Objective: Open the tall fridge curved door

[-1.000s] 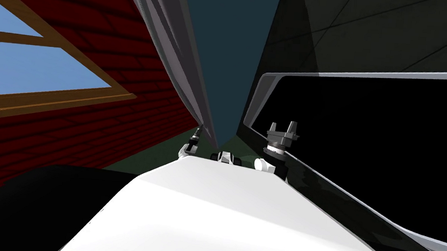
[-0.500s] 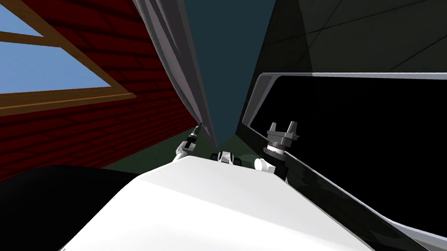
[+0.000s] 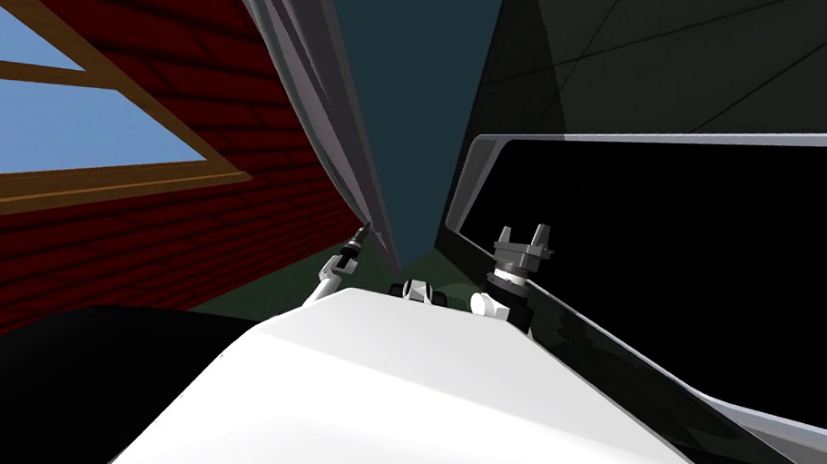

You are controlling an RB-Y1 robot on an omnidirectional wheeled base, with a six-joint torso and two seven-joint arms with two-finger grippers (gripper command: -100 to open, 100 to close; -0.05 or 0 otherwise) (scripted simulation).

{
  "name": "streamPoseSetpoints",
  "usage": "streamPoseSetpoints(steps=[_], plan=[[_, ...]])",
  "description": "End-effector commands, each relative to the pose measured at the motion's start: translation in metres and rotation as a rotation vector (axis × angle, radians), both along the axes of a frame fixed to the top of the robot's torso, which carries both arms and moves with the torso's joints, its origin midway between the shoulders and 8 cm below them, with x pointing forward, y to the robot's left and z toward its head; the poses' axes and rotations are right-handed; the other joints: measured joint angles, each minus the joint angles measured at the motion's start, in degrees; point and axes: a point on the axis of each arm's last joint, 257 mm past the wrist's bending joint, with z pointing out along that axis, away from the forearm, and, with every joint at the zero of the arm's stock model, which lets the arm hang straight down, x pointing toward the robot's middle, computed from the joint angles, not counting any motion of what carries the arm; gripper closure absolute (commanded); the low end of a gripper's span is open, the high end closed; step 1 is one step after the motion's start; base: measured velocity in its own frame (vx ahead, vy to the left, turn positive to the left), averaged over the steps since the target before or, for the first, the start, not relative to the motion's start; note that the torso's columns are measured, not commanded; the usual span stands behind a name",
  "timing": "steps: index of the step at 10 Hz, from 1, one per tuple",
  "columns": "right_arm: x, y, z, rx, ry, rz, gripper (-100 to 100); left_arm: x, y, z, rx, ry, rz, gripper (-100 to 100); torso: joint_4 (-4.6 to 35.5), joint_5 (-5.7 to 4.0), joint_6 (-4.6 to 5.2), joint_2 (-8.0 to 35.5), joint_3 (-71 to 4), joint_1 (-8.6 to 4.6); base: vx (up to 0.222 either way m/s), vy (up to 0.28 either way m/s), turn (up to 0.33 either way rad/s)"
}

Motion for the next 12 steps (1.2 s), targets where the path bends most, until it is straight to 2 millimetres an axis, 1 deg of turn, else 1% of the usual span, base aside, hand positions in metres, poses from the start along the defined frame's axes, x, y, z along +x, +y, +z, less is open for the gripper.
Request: streamPoseSetpoints(steps=[1,8,12], plan=[[0.000,0.000,0.000,0.000,0.000,0.000,0,0.007,0.014,0.011,0.033,0.013,0.017,-100,0.01,0.00,0.00,0.02,0.01,0.00,-0.039,-0.048,-0.007],[0.000,0.000,0.000,0.000,0.000,0.000,0,0.026,0.051,0.047,0.114,0.044,0.079,-100,0.01,0.01,0.01,0.02,0.01,0.01,-0.038,-0.045,-0.007],[0.000,0.000,0.000,0.000,0.000,0.000,0,0.032,0.068,0.066,0.151,0.055,0.113,-100,-0.02,0.01,0.00,-0.06,-0.03,0.02,-0.026,-0.037,-0.005]])
